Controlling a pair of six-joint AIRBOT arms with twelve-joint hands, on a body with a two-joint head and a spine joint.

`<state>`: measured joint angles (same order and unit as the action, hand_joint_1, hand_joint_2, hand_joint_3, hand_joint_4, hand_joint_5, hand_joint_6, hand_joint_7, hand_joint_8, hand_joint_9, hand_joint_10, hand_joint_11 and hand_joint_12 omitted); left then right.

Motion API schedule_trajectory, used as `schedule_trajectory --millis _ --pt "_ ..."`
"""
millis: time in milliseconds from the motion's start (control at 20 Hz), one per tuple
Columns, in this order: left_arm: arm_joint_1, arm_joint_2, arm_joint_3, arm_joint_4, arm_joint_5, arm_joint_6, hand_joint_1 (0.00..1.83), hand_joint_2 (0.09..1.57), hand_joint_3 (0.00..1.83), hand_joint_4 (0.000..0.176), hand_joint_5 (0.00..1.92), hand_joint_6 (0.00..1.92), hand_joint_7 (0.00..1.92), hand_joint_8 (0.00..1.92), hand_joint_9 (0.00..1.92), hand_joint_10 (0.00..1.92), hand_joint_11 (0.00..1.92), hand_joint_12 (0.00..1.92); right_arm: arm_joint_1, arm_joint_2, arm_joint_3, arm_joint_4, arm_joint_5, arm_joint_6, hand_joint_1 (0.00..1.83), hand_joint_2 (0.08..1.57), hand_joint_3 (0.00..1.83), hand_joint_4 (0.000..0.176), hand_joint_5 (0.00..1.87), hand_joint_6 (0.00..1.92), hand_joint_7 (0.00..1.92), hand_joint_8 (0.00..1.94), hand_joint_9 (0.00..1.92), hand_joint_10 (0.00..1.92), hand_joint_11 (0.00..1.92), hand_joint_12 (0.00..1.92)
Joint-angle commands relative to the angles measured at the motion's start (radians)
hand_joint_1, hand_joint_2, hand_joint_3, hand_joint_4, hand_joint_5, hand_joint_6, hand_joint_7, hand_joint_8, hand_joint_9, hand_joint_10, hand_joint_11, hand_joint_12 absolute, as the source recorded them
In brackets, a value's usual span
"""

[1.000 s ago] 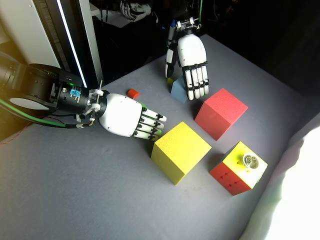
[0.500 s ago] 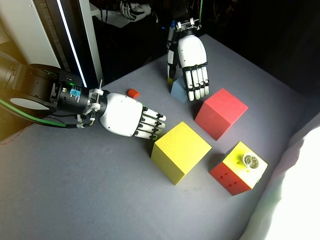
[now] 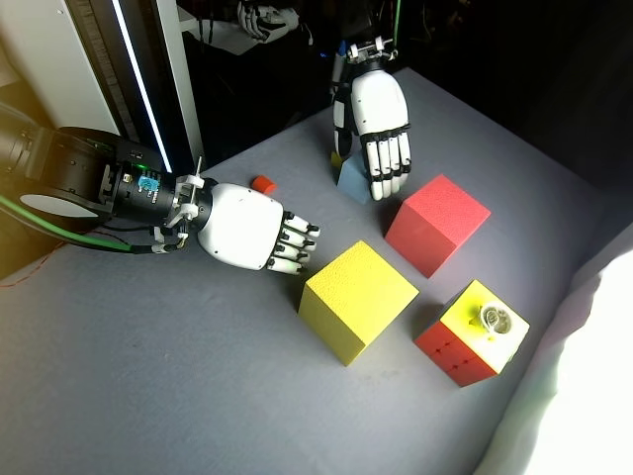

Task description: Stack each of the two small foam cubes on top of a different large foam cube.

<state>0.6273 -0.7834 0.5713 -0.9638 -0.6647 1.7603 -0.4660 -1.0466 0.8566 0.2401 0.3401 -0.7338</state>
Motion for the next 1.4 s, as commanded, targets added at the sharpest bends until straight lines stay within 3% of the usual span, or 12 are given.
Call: schedule_trajectory --millis 0,50,150,200,250,450,800,1100,1150,1200,1250,1350 --pt "0.001 0.001 0.000 0.022 -0.057 0.006 1.13 1.22 0.01 0.000 0.30 0.09 0.41 0.09 0.30 0.36 0.00 1.15 -0.005 0.005 -0.004 -0.004 0.086 0.003 1.21 1.05 0.00 0.000 0.51 0.02 0.54 0.01 0.57 0.03 0.14 1.07" --pt "0.004 -0.001 0.000 0.021 -0.057 0.006 1.08 1.21 0.00 0.000 0.51 0.16 0.63 0.25 0.31 0.94 0.00 1.48 -0.005 0.005 -0.004 -0.004 0.086 0.001 1.19 1.07 0.00 0.000 0.68 0.02 0.74 0.02 0.74 0.04 0.30 1.13" --pt "0.005 -0.003 0.000 0.021 -0.057 0.006 1.10 1.21 0.00 0.000 0.56 0.20 0.61 0.51 0.32 1.11 0.00 1.60 -0.006 0.005 -0.004 -0.004 0.087 -0.003 1.17 1.09 0.00 0.000 0.71 0.01 0.78 0.01 0.78 0.03 0.33 1.15" --pt "0.005 -0.003 0.000 0.021 -0.057 0.006 1.24 1.26 0.00 0.000 0.59 0.34 0.64 1.31 0.29 1.36 0.00 1.76 -0.007 0.005 -0.004 -0.004 0.087 -0.004 1.18 1.10 0.00 0.000 0.79 0.01 0.87 0.01 0.86 0.04 0.41 1.13" --pt "0.005 -0.003 0.000 0.021 -0.057 0.006 1.17 1.31 0.00 0.000 0.55 1.35 0.73 1.62 0.37 1.65 0.12 1.91 -0.009 0.005 -0.004 -0.004 0.089 -0.009 1.21 1.15 0.00 0.000 0.79 1.19 1.02 0.90 1.02 0.02 0.57 1.11" --pt "-0.008 -0.002 0.001 0.020 -0.057 0.006 1.19 1.27 0.00 0.000 0.72 1.18 0.74 1.65 0.58 1.73 0.43 1.92 -0.011 0.006 -0.005 -0.012 0.090 -0.016 1.22 1.13 0.00 0.000 0.88 1.13 1.06 0.87 1.20 0.06 0.62 1.33" --pt "-0.067 0.024 0.000 0.012 -0.048 0.030 1.20 1.25 0.00 0.000 0.75 1.12 0.74 1.65 0.58 1.72 0.39 1.92 0.022 0.039 -0.045 -0.157 0.162 -0.010 1.23 1.12 0.00 0.000 0.90 1.07 1.08 0.87 1.25 0.05 0.65 1.34" --pt "-0.209 0.090 -0.013 -0.138 0.033 0.226 1.22 1.22 0.00 0.000 0.80 1.08 0.79 1.56 0.58 1.64 0.36 1.92 0.086 0.067 -0.046 -0.316 0.223 0.068 1.22 1.13 0.00 0.000 0.87 1.11 1.06 0.90 1.23 0.03 0.62 1.32" --pt "-0.240 0.106 -0.016 -0.172 0.047 0.264 1.21 1.23 0.00 0.000 0.80 1.08 0.78 1.58 0.56 1.65 0.34 1.92 0.098 0.071 -0.046 -0.355 0.249 0.068 1.37 1.12 0.00 0.000 0.86 1.06 1.06 0.81 0.91 1.20 0.62 1.33" --pt "-0.264 0.118 -0.019 -0.204 0.058 0.297 1.21 1.23 0.00 0.000 0.80 1.08 0.78 1.58 0.56 1.65 0.34 1.92 0.109 0.074 -0.045 -0.382 0.269 0.074 1.37 1.12 0.00 0.000 0.86 1.06 1.06 0.81 0.91 1.20 0.62 1.33" --pt "-0.286 0.128 -0.023 -0.232 0.065 0.326 1.21 1.23 0.00 0.000 0.79 1.08 0.78 1.59 0.58 1.69 0.39 1.92 0.120 0.078 -0.045 -0.408 0.283 0.090 1.23 1.12 0.00 0.000 0.89 1.10 1.06 0.88 1.03 0.51 0.63 1.33" --pt "-0.329 0.156 -0.038 -0.294 0.069 0.387 1.22 1.22 0.00 0.000 0.79 1.08 0.80 1.56 0.61 1.66 0.44 1.91 0.149 0.084 -0.045 -0.451 0.302 0.135 1.22 1.13 0.00 0.002 0.89 1.11 1.05 0.90 1.12 0.28 0.63 1.33"
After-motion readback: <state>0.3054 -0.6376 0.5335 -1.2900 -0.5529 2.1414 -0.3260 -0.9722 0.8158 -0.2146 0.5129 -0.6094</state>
